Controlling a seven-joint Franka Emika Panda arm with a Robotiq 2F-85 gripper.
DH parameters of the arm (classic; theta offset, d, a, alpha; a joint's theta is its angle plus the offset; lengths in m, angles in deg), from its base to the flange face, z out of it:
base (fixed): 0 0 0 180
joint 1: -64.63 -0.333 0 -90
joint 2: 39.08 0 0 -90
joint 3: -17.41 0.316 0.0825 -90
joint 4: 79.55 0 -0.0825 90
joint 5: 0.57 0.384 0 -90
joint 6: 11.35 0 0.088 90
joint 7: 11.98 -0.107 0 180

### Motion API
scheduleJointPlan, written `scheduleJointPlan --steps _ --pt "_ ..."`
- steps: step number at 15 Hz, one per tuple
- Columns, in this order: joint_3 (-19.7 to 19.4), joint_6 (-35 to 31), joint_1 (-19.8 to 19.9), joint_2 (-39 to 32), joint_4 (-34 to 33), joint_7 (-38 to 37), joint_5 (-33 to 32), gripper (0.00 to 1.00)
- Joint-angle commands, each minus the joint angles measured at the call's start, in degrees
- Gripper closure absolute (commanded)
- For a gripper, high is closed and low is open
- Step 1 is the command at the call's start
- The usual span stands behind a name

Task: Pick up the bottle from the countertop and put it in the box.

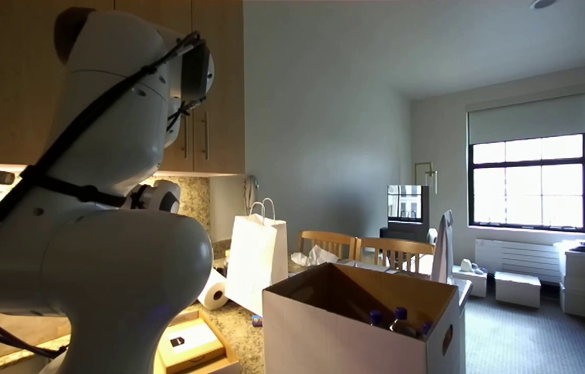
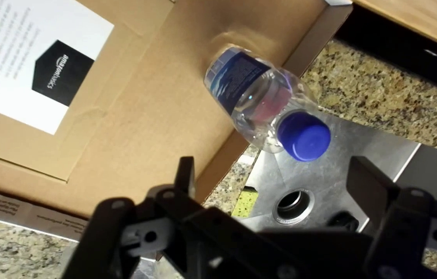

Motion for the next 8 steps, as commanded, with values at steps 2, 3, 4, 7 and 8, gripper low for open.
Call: scheduleJointPlan --steps 2,3,4,7,8 --pt "2.7 -6.5 0.6 -1.2 1.9 -5.1 -2.3 0.00" --pt "3.1 -7.5 0.7 -1.4 2.4 -5.9 -2.5 0.00" --pt "3.3 -8.7 0.7 -1.5 2.8 -7.0 -2.8 0.00" --pt "3.6 -11.2 0.6 -1.6 4.4 -10.5 -4.7 0.00" --pt "3.9 -12.2 0.7 -1.4 5.1 -11.6 -5.1 0.00"
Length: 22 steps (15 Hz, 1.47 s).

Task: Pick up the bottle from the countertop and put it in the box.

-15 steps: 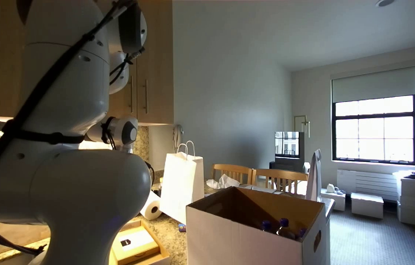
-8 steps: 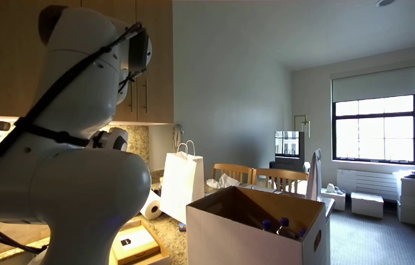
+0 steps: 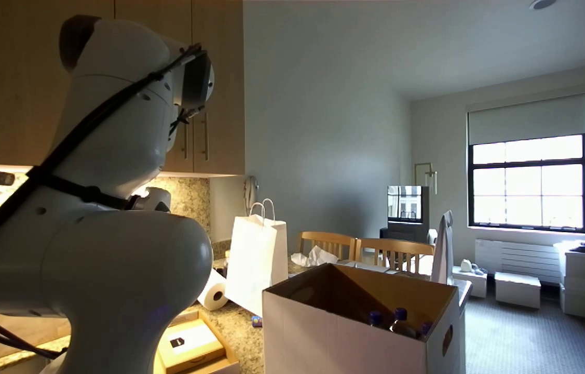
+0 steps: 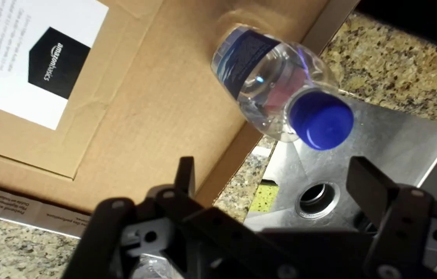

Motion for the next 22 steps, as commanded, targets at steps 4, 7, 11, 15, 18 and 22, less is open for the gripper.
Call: scheduleJointPlan --steps 4,7,11,15,18,22 --pt "2.2 -6.9 0.8 1.2 5.1 -7.6 -3.8 0.00" --pt "2.5 -6.4 1.2 0.9 5.6 -9.4 -4.9 0.00" --pt "2.5 -7.1 1.3 1.1 6.3 -11.8 -5.8 0.00" --pt "2.3 -6.7 1.1 0.9 6.1 -14.5 -7.2 0.40" --pt "2.4 -6.5 1.3 0.8 6.0 -16.7 -7.1 0.59" --pt "2.5 -6.1 1.3 0.8 5.9 -18.9 -7.1 0.85"
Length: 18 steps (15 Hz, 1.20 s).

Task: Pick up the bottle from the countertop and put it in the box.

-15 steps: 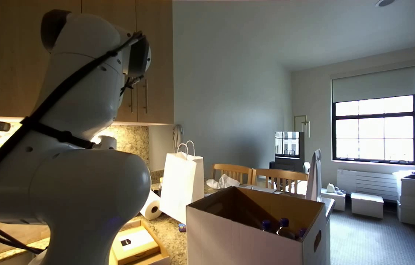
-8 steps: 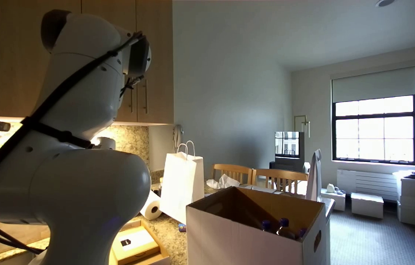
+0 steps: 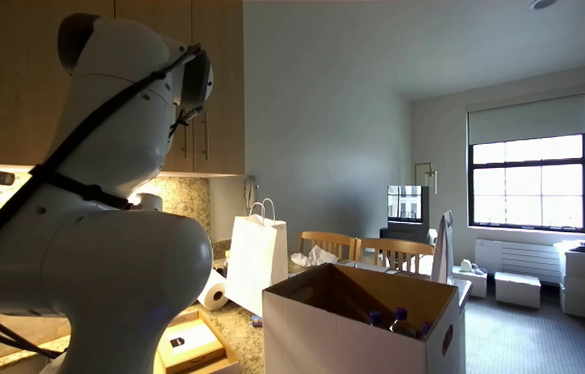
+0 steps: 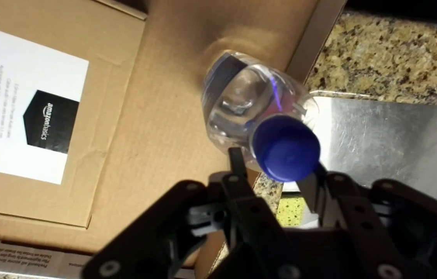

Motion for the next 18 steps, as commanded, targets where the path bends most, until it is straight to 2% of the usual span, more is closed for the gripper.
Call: scheduleJointPlan --steps 1,5,6,8,9,14,18 --pt "1.3 -1.2 1.1 0.9 1.6 -4.0 -1.8 0.91" --pt "1.3 -0.7 0.9 0.9 1.4 -5.7 -3.1 0.97" --pt "1.4 -0.6 0.9 0.9 1.4 -5.9 -3.4 0.70" --pt "1.6 -0.6 1.0 0.9 1.5 -6.4 -3.9 0.69" --pt "1.7 -0.6 1.1 0.9 1.5 -6.3 -3.8 0.64" --pt "1.8 -1.8 1.3 1.3 2.3 -7.6 -3.1 0.33" --pt "1.4 -2.4 1.1 1.5 2.6 -12.4 -2.8 0.07"
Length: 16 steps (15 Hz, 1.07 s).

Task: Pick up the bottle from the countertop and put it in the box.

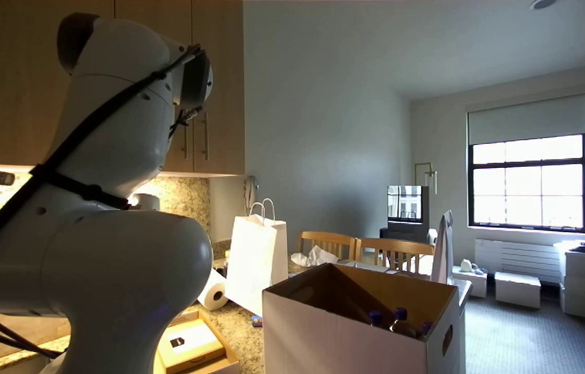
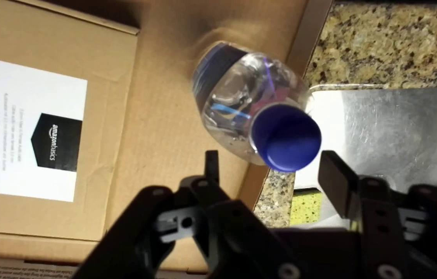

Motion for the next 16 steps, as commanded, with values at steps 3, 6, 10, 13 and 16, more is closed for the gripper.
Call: scheduleJointPlan --steps 3,6,10,13,16 --pt "0.9 -0.9 1.0 1.3 2.0 -6.5 -0.6 0.00" --pt "1.0 -0.3 1.2 1.4 2.1 -7.7 -0.1 0.00" --pt "0.8 0.1 1.3 1.5 3.1 -9.7 -0.2 0.00" --pt "0.5 0.1 1.4 1.4 3.4 -11.1 -0.6 0.00" --pt "0.3 -0.5 1.1 1.6 3.6 -12.5 -1.1 0.33"
